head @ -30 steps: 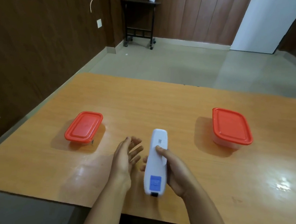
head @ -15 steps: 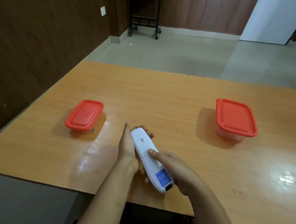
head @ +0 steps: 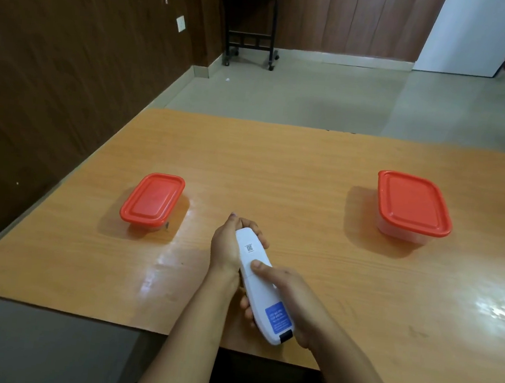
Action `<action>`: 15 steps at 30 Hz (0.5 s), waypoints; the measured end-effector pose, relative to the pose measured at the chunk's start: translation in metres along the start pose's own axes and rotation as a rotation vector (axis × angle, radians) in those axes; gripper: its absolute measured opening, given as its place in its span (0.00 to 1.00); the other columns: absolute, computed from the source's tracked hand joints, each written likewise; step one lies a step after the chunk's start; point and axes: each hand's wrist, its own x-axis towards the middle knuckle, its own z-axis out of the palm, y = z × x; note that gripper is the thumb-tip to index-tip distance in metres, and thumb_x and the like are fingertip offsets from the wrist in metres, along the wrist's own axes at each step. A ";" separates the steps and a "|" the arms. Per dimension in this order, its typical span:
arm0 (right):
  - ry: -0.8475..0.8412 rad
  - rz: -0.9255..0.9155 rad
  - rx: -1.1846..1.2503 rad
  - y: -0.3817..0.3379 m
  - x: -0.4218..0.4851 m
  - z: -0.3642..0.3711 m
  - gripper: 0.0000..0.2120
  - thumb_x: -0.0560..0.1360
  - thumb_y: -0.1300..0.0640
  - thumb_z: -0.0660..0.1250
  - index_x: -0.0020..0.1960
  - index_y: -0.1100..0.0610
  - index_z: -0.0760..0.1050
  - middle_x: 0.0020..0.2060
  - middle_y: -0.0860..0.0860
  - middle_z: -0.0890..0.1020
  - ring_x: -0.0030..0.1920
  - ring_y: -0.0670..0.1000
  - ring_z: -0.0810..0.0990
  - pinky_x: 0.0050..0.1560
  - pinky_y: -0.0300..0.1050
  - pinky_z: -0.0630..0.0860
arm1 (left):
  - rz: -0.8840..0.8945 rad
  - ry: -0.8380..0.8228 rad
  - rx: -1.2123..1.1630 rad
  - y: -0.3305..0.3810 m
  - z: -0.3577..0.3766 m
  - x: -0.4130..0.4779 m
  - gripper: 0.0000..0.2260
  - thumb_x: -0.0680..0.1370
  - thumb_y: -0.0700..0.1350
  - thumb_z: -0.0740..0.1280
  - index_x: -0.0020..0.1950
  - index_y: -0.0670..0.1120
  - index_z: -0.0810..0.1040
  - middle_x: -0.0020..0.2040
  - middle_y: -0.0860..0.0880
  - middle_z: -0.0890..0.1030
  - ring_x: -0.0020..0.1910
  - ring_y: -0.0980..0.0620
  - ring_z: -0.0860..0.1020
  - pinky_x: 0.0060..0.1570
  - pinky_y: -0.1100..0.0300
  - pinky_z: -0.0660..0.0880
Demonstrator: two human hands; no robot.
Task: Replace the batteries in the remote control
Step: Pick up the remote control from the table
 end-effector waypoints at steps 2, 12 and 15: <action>0.030 -0.040 0.008 0.003 0.002 0.005 0.15 0.77 0.50 0.64 0.45 0.63 0.76 0.33 0.61 0.82 0.28 0.54 0.80 0.31 0.43 0.79 | -0.002 0.007 -0.075 0.000 -0.002 0.001 0.23 0.82 0.47 0.53 0.28 0.40 0.69 0.22 0.47 0.74 0.20 0.50 0.72 0.29 0.61 0.69; 0.021 -0.092 -0.014 0.004 0.000 0.010 0.16 0.76 0.45 0.64 0.46 0.60 0.74 0.34 0.61 0.81 0.28 0.55 0.79 0.31 0.43 0.77 | -0.051 -0.076 -0.045 0.010 -0.004 -0.002 0.23 0.81 0.50 0.52 0.30 0.41 0.70 0.27 0.46 0.72 0.22 0.49 0.71 0.29 0.61 0.71; 0.046 -0.078 -0.018 0.002 -0.003 0.005 0.14 0.78 0.45 0.61 0.50 0.57 0.74 0.34 0.59 0.83 0.31 0.54 0.81 0.33 0.44 0.78 | -0.158 -0.131 -0.010 0.011 -0.001 -0.007 0.24 0.81 0.55 0.51 0.33 0.43 0.73 0.30 0.46 0.77 0.29 0.47 0.79 0.35 0.57 0.74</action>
